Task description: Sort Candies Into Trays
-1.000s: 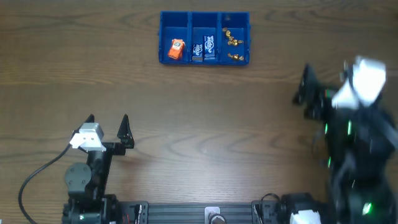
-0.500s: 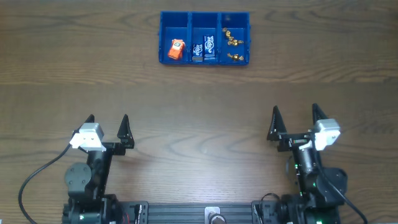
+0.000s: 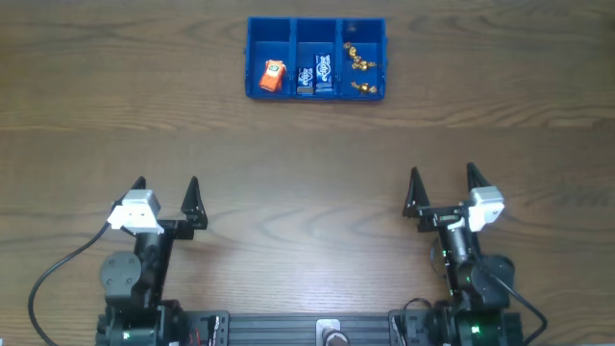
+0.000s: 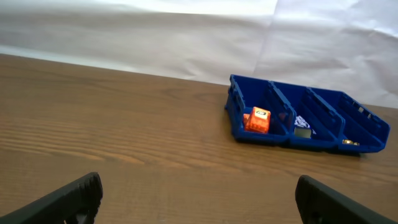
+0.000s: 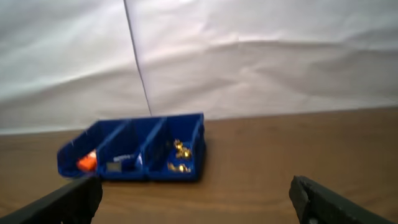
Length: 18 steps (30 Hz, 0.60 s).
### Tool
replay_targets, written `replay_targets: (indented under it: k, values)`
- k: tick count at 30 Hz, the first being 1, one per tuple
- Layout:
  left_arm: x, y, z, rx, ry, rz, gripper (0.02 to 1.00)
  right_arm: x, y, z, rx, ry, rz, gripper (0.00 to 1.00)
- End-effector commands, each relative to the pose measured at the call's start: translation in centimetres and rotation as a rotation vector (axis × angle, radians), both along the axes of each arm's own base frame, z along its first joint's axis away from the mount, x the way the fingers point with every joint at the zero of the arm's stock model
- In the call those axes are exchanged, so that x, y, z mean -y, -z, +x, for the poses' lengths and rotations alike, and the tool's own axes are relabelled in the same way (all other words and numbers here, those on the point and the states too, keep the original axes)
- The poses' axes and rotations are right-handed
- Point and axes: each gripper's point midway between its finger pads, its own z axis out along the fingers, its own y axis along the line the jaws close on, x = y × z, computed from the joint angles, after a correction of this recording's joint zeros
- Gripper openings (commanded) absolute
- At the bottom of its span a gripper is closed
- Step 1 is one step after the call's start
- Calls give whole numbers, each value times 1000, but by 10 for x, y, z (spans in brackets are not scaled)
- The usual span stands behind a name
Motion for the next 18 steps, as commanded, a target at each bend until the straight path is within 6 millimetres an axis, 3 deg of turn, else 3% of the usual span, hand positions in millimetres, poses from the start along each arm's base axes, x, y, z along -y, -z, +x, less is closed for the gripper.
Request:
replay_targets:
  k: [1, 4, 18]
  values:
    - [3, 16, -1, -46, 20, -4, 998, 7, 13, -2, -44, 30, -8, 996]
    - [3, 16, -1, -45, 20, -4, 998, 7, 35, -3, -132, 31, -16, 998]
    - [3, 16, -1, -46, 20, -4, 998, 6, 33, -3, -126, 29, -16, 998]
